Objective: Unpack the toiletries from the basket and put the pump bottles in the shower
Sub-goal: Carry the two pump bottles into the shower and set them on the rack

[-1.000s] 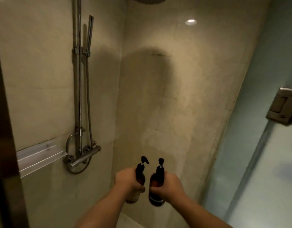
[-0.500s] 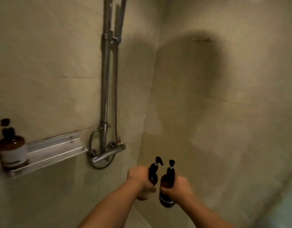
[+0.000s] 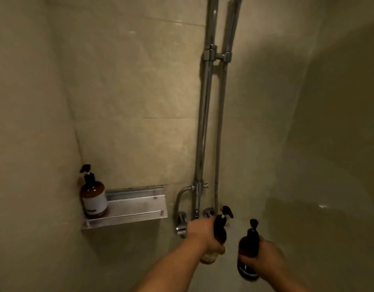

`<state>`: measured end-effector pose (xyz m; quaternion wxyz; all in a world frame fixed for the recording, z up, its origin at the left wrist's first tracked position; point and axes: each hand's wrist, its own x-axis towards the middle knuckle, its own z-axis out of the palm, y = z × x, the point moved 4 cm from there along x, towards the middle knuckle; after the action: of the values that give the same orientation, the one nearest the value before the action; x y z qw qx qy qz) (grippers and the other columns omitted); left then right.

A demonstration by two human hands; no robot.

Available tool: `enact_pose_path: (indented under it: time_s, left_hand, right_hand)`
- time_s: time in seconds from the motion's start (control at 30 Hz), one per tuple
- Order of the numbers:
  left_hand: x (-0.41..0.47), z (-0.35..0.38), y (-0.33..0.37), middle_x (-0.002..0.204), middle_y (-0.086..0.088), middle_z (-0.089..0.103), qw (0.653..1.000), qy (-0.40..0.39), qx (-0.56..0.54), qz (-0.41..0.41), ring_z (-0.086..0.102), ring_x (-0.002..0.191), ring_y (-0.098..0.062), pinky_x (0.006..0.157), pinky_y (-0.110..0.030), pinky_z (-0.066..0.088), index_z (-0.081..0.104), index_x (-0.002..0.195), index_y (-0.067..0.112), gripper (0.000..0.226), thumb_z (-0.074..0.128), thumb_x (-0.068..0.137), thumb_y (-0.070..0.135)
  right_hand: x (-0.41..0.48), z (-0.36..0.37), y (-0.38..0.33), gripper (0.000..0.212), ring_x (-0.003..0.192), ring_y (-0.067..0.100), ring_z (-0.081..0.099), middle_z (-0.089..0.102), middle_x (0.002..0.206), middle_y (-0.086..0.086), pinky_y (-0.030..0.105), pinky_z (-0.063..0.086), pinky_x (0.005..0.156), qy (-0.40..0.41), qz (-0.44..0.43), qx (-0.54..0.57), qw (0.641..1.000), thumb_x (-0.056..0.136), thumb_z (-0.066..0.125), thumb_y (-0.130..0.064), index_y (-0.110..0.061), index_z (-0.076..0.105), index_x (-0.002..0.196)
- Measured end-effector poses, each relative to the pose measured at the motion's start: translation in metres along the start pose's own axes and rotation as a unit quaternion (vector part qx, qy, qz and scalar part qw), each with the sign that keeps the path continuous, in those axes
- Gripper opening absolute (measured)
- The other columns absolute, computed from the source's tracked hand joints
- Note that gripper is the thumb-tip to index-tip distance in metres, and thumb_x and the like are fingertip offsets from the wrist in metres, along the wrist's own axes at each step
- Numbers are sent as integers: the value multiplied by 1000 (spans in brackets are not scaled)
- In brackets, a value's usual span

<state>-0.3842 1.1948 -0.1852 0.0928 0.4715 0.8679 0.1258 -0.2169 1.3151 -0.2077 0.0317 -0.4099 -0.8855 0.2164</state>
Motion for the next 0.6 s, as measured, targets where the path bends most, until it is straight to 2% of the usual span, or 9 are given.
enact_pose_path:
  time_s: [0.1,0.23,0.3,0.43,0.53,0.6]
  left_hand:
    - [9,-21,-17,116,-5,64,998,35,-17,-43,63,105,-30,86,-42,51,41,133,30,88,77,60,62]
    - [14,-49,-43,113,-8,64,992,91,-9,-83,63,102,-33,82,-42,49,31,135,17,97,74,64,67]
    - [18,-65,-55,109,-7,65,989,119,-2,-93,64,99,-32,78,-41,46,29,132,18,97,72,63,71]
    - [26,-95,-75,102,-4,66,982,162,-12,-99,64,94,-31,75,-40,48,32,115,26,79,74,63,66]
    - [37,-118,-93,111,-3,64,978,185,-15,-93,63,100,-30,82,-40,51,37,118,28,76,77,62,61]
    - [43,-130,-107,112,-1,63,975,204,-20,-91,63,102,-29,84,-40,51,40,119,32,71,75,64,62]
  right_hand:
    - [33,-13,-29,30,75,11,63,60,79,-11,23,45,59,8,-58,-27,998,79,57,-59,-33,51,94]
    - [63,-17,-64,39,74,15,64,67,83,-6,26,50,61,21,-96,1,995,76,64,-58,-30,53,101]
    - [74,-16,-88,43,76,16,66,69,84,-6,26,50,60,30,-149,0,988,72,68,-58,-31,53,101]
    - [91,-7,-133,48,80,21,71,74,89,0,30,54,64,51,-225,-17,973,65,72,-58,-29,59,101]
    - [105,-5,-164,45,69,5,66,70,78,-7,27,56,62,45,-253,-5,966,65,66,-64,-33,60,97]
    - [114,-8,-183,42,67,-2,61,67,78,-13,21,53,59,58,-277,4,959,65,65,-66,-41,54,97]
